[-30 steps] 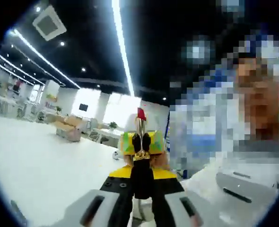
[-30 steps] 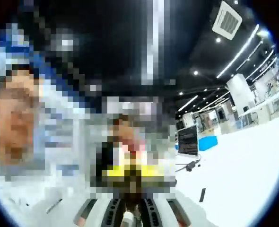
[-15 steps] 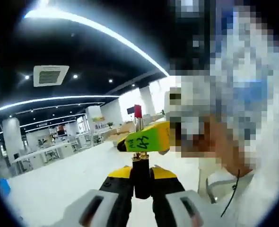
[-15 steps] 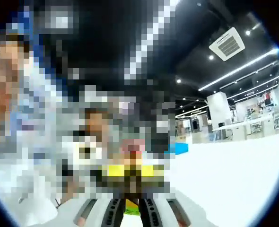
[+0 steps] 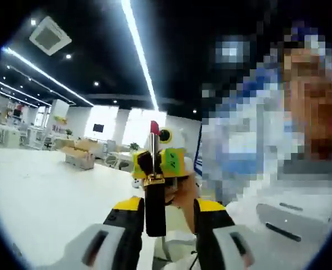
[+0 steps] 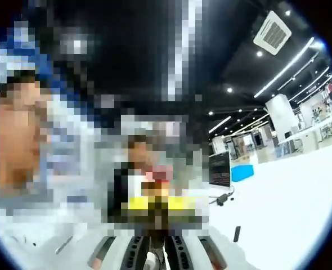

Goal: Unscrew the lipstick cap, remove the lipstick, and put the cap back on the lipstick

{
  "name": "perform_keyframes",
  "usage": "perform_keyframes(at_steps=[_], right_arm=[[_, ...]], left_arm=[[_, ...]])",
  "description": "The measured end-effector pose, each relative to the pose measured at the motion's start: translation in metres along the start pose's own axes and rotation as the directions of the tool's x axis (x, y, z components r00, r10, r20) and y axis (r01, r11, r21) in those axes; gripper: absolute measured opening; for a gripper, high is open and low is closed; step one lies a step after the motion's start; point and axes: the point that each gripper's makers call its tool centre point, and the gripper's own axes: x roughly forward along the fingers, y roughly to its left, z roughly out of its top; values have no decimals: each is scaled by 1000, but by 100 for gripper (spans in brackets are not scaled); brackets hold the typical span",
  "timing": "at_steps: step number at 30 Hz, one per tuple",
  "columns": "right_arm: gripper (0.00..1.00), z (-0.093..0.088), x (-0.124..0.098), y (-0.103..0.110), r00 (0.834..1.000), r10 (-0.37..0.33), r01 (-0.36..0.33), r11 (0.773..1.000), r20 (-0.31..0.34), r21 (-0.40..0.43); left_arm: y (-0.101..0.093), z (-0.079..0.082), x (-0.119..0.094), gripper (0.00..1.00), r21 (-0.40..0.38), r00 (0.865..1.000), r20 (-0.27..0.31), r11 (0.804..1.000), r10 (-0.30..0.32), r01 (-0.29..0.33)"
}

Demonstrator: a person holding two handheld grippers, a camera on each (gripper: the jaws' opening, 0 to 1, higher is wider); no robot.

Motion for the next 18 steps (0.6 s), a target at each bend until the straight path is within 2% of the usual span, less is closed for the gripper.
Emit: perform_keyframes(at_steps=[2,4,5,6,10,13,16,18], right_arm=[[6,-1,2,12,997,75,-75,997,6,34],[6,-2,4,21,992,128,-128,989,13,67],[6,-2,5,26,987,156,-158,984,23,84],[6,5,-1,23,985,168,-170,981,27,93],[6,17,-13,17,985,173,-175,982,21,78],[6,21,-18,6,992,122,-122,992,-2,34],[6,26,-25,-12,999,42,-42,999,-6,9],[6,27,-30,-26,999,-27,27,999,-19,-28]], left_arm=[[-11,3,1,32,-28,998,19,998,-63,64],[-23,5,1,25,-58,991,41,989,-131,133],[-26,5,2,24,-77,988,48,986,-145,149],[-28,7,2,22,-88,985,61,982,-163,168],[-28,6,4,17,-124,982,76,976,-173,181],[-21,3,6,15,-144,988,65,979,-137,145],[-4,2,7,15,-84,998,56,996,-36,40],[12,-1,5,15,1,996,22,997,83,-83]])
